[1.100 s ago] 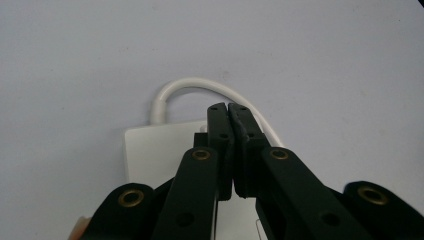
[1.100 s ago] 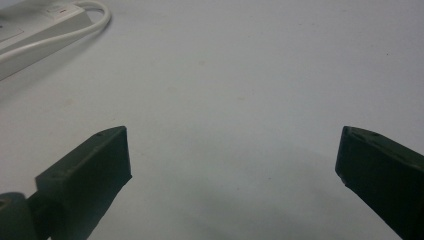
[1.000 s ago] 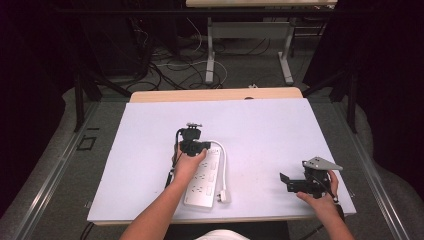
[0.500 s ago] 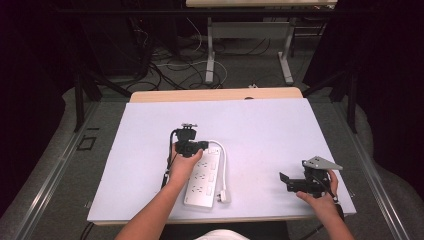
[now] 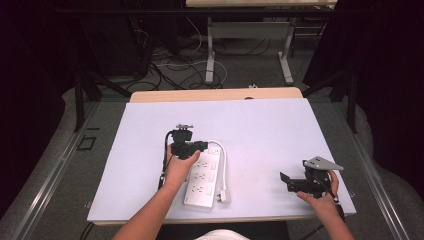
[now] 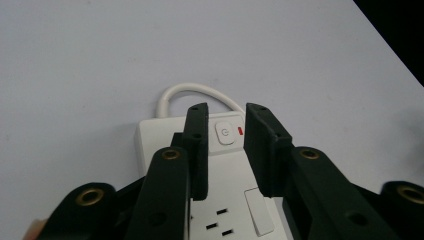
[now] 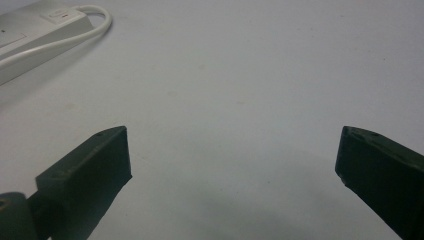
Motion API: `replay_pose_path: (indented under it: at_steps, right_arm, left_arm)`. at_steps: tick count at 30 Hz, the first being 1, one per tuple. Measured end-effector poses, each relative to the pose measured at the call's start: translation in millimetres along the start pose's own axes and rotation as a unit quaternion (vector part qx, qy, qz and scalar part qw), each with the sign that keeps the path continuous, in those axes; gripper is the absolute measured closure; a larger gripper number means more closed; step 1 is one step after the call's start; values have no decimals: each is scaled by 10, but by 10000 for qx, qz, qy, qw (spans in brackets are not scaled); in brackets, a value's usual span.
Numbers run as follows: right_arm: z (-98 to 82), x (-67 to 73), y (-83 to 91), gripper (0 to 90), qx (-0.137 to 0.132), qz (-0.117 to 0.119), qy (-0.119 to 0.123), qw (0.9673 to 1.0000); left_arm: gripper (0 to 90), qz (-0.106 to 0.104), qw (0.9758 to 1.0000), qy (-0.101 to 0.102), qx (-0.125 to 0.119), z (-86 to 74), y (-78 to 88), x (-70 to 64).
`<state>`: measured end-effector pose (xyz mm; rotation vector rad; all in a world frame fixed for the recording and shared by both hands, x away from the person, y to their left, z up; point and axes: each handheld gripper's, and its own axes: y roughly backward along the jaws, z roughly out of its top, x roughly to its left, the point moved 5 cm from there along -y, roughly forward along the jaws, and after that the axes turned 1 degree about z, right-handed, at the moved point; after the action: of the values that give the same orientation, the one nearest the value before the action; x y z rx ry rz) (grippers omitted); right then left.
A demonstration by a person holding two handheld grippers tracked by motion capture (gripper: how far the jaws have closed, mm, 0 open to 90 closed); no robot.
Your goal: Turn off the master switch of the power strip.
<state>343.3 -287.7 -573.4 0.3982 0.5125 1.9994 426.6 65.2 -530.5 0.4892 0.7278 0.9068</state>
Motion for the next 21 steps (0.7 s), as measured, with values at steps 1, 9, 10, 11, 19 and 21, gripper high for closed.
replay_pose_path:
  at_steps: [1,9,10,11,19,21]
  right_arm:
    - [0,0,0,7,0,-5,-1,10000]
    - [3,16,8,7,11,-35,-40,10000]
    - [3,16,8,7,11,-35,-40,10000]
    - [3,17,9,7,12,-34,-45,10000]
    - [2,17,10,7,12,-44,-47,10000]
    - [1,17,14,7,42,-20,-46,10000]
  left_arm:
    - [680,-32,10000,5,3,-3,14,5]
    - [596,-4,9998,23,-184,-23,102,63]
    - [596,-28,9998,19,-180,-24,115,70]
    - [587,-24,9998,43,-175,-28,130,75]
    - [495,-12,9998,-9,-218,-69,189,136]
    - [476,0,9996,-7,-271,-72,196,147]
